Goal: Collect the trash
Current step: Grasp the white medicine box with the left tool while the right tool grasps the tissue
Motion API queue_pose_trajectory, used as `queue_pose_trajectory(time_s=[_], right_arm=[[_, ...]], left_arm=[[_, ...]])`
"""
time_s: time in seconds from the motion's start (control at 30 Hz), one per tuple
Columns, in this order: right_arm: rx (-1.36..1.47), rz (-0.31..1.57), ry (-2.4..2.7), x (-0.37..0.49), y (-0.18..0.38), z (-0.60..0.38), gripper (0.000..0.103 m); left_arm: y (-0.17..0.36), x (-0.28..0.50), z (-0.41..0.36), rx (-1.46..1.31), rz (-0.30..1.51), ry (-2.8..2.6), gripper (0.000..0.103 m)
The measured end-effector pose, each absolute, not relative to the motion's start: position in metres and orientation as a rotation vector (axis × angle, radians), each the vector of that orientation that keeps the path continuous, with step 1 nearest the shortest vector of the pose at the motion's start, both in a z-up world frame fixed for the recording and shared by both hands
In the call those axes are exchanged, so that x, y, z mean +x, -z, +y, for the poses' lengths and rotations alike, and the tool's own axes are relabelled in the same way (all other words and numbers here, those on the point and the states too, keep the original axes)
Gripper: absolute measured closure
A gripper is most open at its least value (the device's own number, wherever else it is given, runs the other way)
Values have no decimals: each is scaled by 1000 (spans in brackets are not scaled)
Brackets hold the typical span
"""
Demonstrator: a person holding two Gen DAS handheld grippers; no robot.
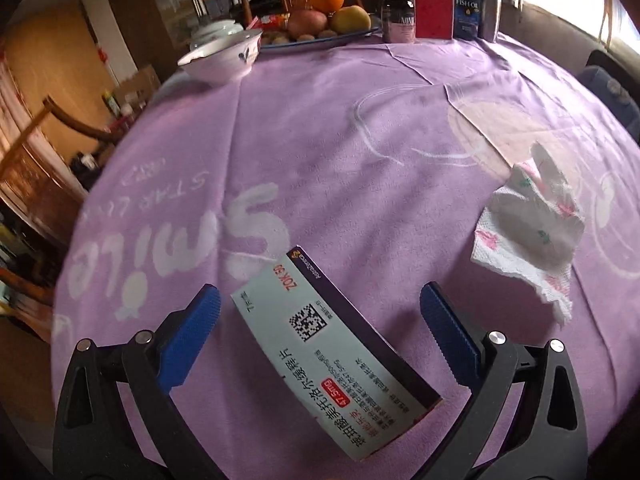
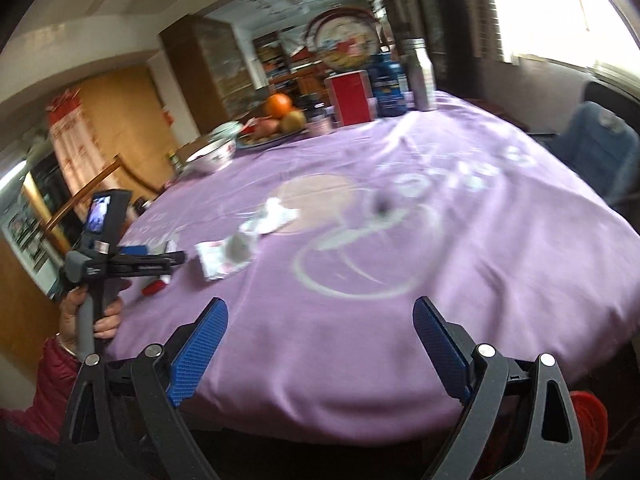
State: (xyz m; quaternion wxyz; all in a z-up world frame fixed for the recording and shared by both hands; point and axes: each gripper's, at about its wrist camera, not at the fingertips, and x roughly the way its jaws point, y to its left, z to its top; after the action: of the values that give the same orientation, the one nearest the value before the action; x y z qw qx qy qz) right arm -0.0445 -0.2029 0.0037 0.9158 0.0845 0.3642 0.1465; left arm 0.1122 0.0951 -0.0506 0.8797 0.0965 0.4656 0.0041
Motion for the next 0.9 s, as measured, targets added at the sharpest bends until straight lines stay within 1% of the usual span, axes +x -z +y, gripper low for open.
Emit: queue_pose_trajectory(time_s=[0.03,0.2,0.6,0.9], right_arm=[[167,757,-319,-39,-4,-195,7],[92,804,-405,1,-2,-143,7],[21,971,-451,87,25,-68,6],[63,1029,-433,119,46,-54,6]], left_arm=[[53,114,95,204,988,4,7],[58,124,117,62,1050,104,7],[60,116,120,169,1039,242,6],[60,114,121,167,1033,254,7]])
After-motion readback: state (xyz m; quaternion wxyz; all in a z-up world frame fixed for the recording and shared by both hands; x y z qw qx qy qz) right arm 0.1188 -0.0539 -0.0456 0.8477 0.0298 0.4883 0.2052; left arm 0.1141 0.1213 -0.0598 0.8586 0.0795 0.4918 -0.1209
